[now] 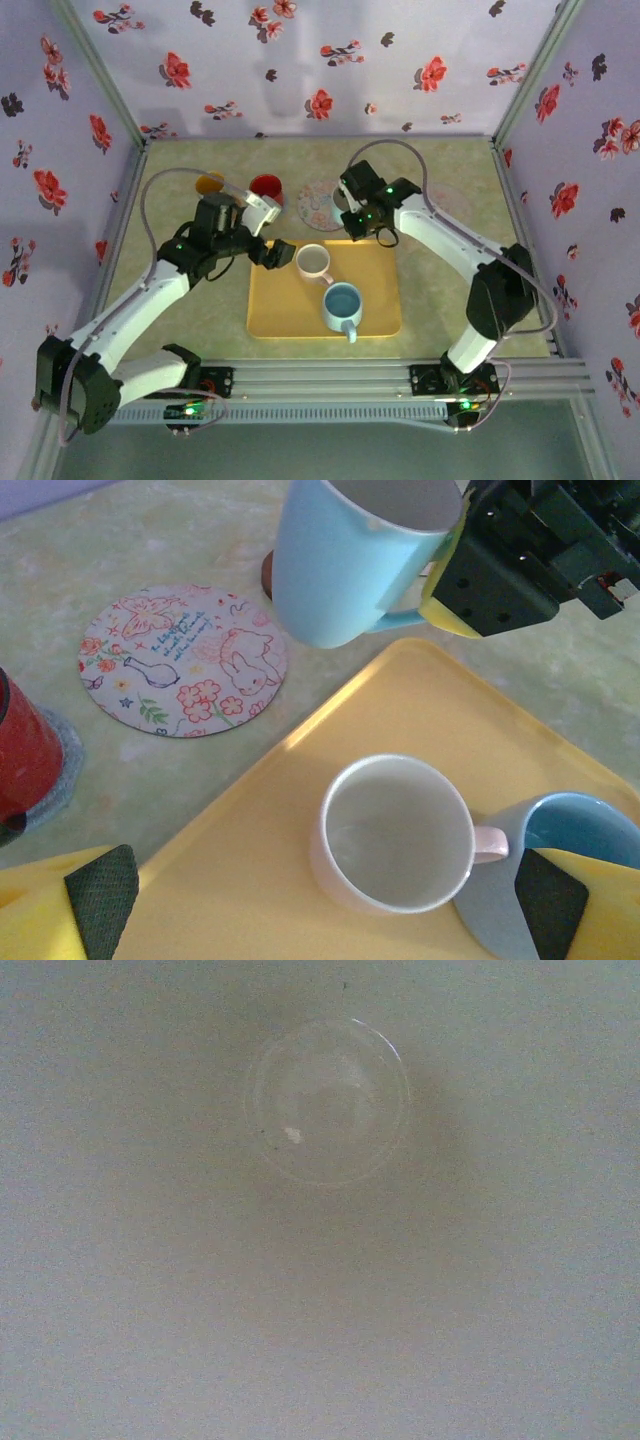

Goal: Place the cup by the coaster

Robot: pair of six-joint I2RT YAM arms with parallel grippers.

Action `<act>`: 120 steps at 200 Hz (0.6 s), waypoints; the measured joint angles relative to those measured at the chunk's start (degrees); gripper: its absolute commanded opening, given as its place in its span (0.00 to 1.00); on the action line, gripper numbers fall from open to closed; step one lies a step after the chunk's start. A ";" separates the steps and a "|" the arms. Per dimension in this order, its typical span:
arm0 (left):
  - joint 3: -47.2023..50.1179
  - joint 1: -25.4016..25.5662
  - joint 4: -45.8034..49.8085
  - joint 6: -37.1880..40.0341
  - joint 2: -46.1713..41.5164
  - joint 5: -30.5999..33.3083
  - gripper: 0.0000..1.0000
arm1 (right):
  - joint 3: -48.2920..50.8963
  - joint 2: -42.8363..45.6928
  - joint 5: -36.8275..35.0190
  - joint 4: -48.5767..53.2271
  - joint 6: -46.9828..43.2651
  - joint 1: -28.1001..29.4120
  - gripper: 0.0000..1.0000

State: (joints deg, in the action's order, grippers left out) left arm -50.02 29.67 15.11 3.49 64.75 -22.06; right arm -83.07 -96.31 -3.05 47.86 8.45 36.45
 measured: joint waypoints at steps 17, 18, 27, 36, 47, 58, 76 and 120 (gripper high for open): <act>0.00 -0.55 -1.29 0.04 1.53 0.00 1.00 | -2.69 -3.08 0.04 0.11 -0.50 -0.79 0.00; 0.00 -0.59 -1.33 0.07 1.60 0.00 1.00 | -2.82 -3.19 0.04 0.11 -0.52 -0.83 0.00; 0.00 -0.96 -1.90 0.15 2.25 -0.02 1.00 | -4.28 -4.85 0.02 0.22 -0.63 -1.25 0.00; -0.04 -1.27 -2.47 0.17 2.97 -0.04 1.00 | -5.60 -6.45 0.04 0.15 -0.85 -1.57 0.00; -0.20 -1.64 -2.97 0.20 3.87 -0.11 1.00 | -7.28 -8.41 0.04 0.22 -0.98 -1.88 0.00; -0.22 -1.95 -3.56 0.37 4.72 -0.22 1.00 | -9.03 -10.45 0.02 0.22 -0.98 -2.08 0.00; -0.24 -2.43 -4.28 0.42 5.84 -0.48 1.00 | -11.96 -13.88 0.00 0.22 -0.98 -2.14 0.00; -0.24 -3.78 -5.90 0.63 8.15 -0.55 1.00 | -17.35 -21.27 0.24 0.09 -0.98 -2.14 0.00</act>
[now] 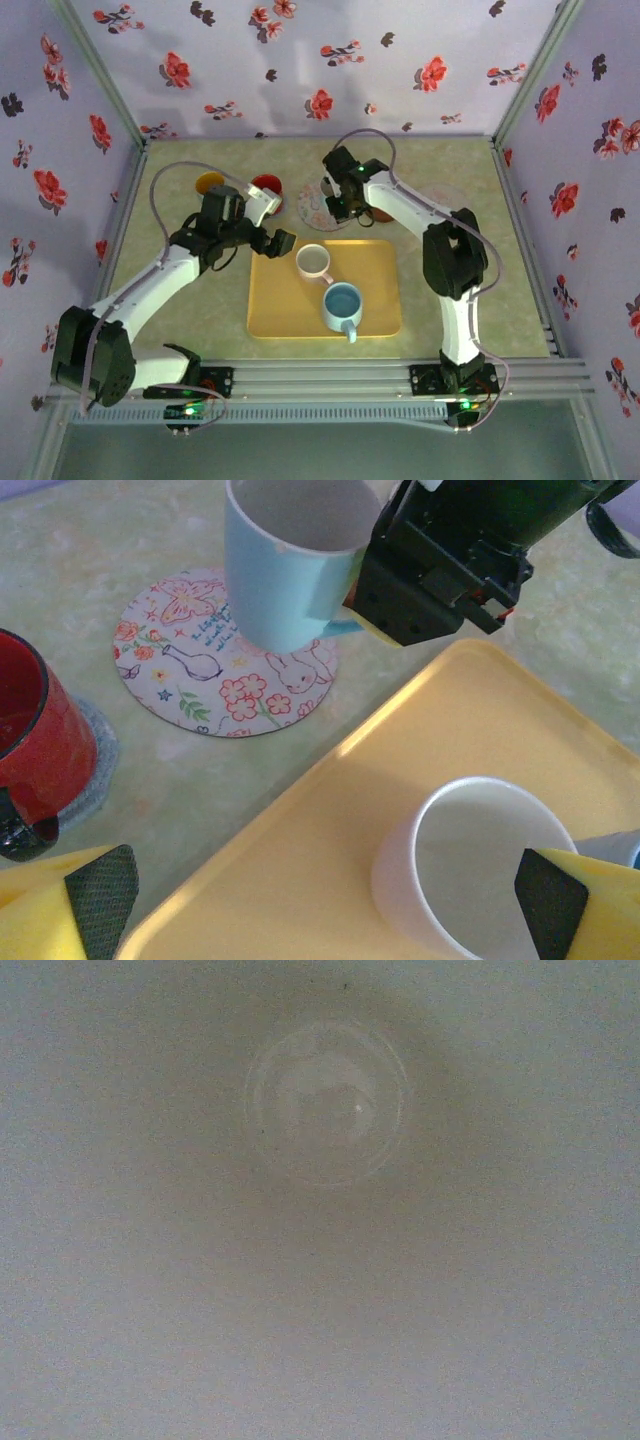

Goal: Place the cup by the coaster

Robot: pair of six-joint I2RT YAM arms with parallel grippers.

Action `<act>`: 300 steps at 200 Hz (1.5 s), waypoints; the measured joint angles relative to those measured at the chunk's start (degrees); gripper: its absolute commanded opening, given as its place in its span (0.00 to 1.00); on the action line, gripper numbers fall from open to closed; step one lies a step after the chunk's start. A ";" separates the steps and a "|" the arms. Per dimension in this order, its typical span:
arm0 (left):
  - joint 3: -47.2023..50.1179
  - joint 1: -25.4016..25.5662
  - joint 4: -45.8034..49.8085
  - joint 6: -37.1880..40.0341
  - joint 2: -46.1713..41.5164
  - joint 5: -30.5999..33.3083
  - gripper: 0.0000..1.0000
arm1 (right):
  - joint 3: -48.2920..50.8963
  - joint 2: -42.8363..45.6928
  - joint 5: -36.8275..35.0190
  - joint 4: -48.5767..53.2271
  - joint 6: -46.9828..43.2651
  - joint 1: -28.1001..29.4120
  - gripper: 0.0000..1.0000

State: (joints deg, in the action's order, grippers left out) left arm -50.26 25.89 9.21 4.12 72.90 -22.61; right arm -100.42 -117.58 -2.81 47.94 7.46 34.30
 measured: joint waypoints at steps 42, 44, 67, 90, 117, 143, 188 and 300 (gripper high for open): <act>-0.04 -0.63 -0.70 0.61 1.53 -0.15 1.00 | -4.92 -4.94 0.02 -0.11 -0.28 -0.09 0.00; -0.04 -0.63 -0.70 0.61 1.55 -0.15 1.00 | -5.14 -5.14 0.00 -0.17 -0.37 -0.11 0.00; -0.07 -0.79 -1.03 0.79 2.05 -0.20 1.00 | -6.16 -6.67 0.00 -0.52 -0.59 -0.24 0.00; -0.13 -0.92 -1.07 0.83 2.29 -0.37 1.00 | -6.38 -7.61 0.00 -0.61 -1.01 -0.42 0.01; -0.46 -1.11 -1.05 0.85 2.43 -0.57 1.00 | -6.43 -8.79 -0.02 -1.25 -1.09 -0.59 0.06; -0.70 -1.11 -1.07 0.85 2.51 -0.57 1.00 | -6.60 -9.09 -0.02 -1.64 -1.40 -0.68 0.15; -0.70 -1.11 -1.05 0.85 2.51 -0.57 1.00 | -6.60 -9.18 -0.04 -2.21 -1.51 -0.68 0.24; -0.87 -1.11 0.02 1.03 1.68 -0.57 1.00 | -4.50 -6.23 0.04 -5.51 -0.72 -0.68 0.71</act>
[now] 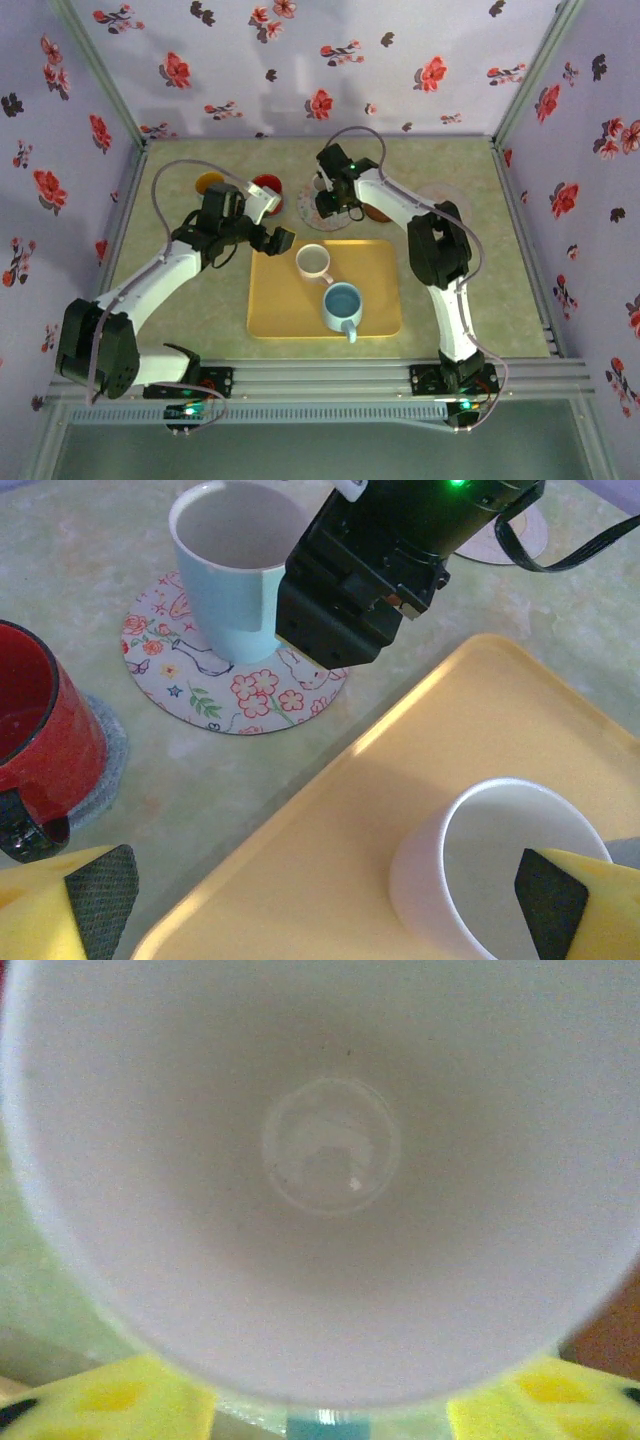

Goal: Place the cup by the coaster

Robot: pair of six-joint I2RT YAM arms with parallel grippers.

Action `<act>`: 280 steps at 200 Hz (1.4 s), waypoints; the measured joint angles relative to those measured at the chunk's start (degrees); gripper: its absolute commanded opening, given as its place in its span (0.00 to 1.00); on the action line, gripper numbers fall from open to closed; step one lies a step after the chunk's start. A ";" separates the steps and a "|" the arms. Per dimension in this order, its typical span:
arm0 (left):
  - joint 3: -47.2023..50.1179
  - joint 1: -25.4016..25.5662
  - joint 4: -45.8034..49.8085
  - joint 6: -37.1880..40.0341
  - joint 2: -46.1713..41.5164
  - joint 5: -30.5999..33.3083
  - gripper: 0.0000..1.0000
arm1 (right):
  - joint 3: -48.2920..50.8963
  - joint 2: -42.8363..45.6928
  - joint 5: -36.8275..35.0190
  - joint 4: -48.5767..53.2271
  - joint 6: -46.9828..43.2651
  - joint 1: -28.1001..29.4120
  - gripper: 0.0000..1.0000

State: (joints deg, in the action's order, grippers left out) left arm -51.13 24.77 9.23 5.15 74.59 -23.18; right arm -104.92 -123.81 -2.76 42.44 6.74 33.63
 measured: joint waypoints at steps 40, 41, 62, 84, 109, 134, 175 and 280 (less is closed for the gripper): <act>-1.75 0.00 2.47 0.02 -2.86 0.00 1.00 | 3.98 6.51 0.17 -0.57 0.31 0.13 0.80; -1.77 0.00 2.49 0.02 -3.04 0.00 1.00 | 4.02 6.64 0.15 -0.57 0.31 0.11 0.81; -1.86 0.02 3.69 0.04 -5.84 0.00 1.00 | 5.42 10.40 0.17 -0.46 0.37 0.15 0.87; -1.86 0.24 6.60 0.74 -8.96 0.07 1.00 | 7.67 15.02 0.22 -0.07 0.37 0.17 0.97; -1.70 1.11 9.90 1.49 -13.25 0.50 1.00 | 10.38 20.61 0.17 1.14 0.50 0.61 1.00; -0.26 2.51 11.34 1.51 -17.44 0.74 1.00 | 13.73 26.27 0.09 3.02 0.52 1.44 1.00; 3.13 5.25 13.38 1.73 -21.31 1.36 1.00 | 21.66 34.67 -0.44 6.73 0.76 4.22 1.00; 10.69 10.82 16.13 4.28 -28.94 3.28 1.00 | 41.86 55.17 2.05 13.35 4.04 12.35 1.00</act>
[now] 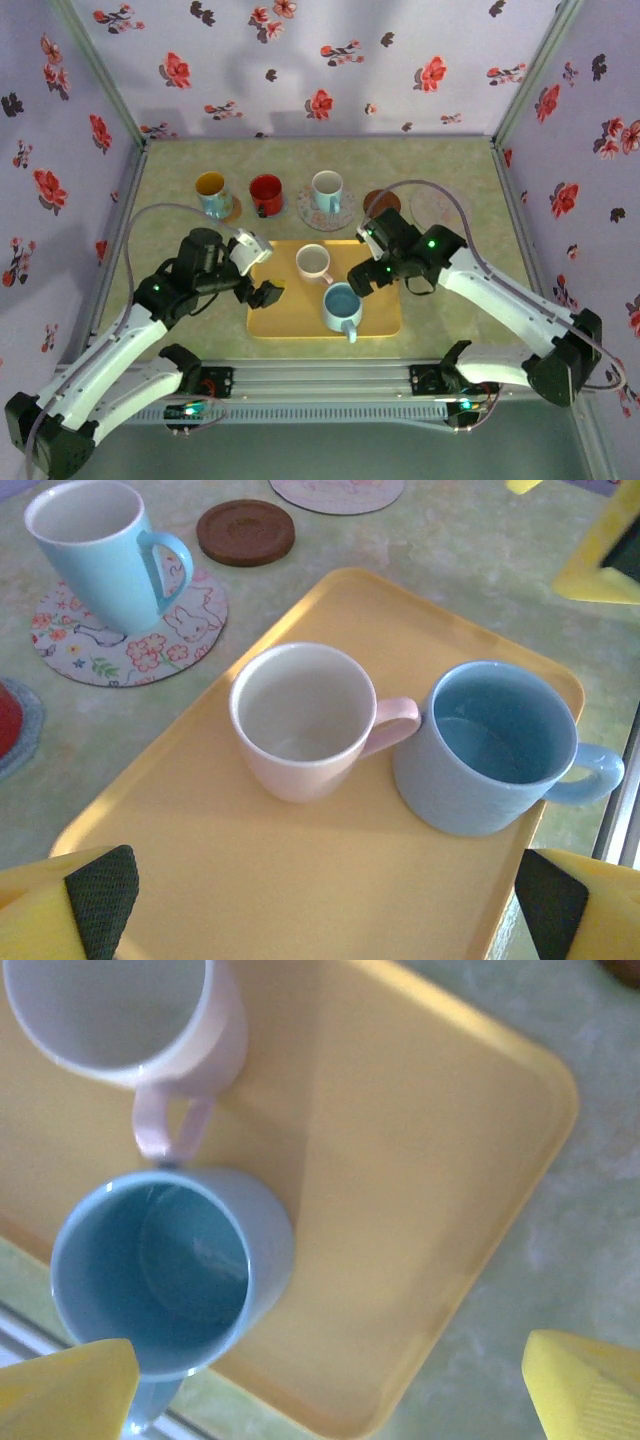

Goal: Place the cup by the coaster

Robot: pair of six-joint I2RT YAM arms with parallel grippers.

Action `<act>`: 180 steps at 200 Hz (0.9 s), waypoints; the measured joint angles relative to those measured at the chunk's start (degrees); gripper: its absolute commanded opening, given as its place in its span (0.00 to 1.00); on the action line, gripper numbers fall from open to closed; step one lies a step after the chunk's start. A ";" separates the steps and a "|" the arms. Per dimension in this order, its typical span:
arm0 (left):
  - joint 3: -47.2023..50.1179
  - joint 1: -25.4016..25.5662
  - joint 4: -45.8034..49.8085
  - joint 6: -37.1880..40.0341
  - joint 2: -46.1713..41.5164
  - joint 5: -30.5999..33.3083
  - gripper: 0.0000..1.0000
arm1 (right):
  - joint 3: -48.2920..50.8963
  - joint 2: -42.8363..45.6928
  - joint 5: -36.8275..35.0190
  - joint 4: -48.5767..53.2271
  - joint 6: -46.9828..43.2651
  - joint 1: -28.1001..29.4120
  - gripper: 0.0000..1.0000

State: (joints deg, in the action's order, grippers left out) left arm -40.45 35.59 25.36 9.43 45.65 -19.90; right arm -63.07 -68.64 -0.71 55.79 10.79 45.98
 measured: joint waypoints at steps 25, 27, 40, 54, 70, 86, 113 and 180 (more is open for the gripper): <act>0.37 0.61 0.02 0.02 0.02 0.39 1.00 | 0.59 1.31 1.57 0.83 1.79 1.77 1.00; 0.37 0.66 0.00 0.02 0.02 0.42 1.00 | 0.59 1.31 1.70 0.87 1.92 1.88 1.00; 0.37 0.81 0.04 0.04 0.02 0.50 1.00 | 0.61 0.96 2.25 1.38 3.13 2.80 1.00; 0.37 0.87 0.02 0.15 0.02 0.66 1.00 | 0.92 0.44 2.40 1.64 4.44 4.50 1.00; 0.37 0.92 0.09 0.22 0.02 0.85 1.00 | 1.95 -0.24 2.43 1.79 6.12 7.08 1.00; 0.37 0.92 0.35 0.24 0.02 0.87 1.00 | 3.02 -1.01 2.40 2.05 7.74 9.38 1.00; 0.37 0.92 1.44 0.52 0.02 0.87 1.00 | 4.22 -2.27 2.10 2.21 10.36 13.27 1.00; 0.37 0.96 2.36 0.66 -1.33 0.90 1.00 | 7.91 -8.74 1.03 0.72 13.97 17.46 1.00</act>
State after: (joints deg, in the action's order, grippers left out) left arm -40.07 36.56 27.73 10.09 44.31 -19.00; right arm -55.16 -77.38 0.32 56.51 24.75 63.44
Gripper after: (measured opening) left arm 0.994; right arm 0.996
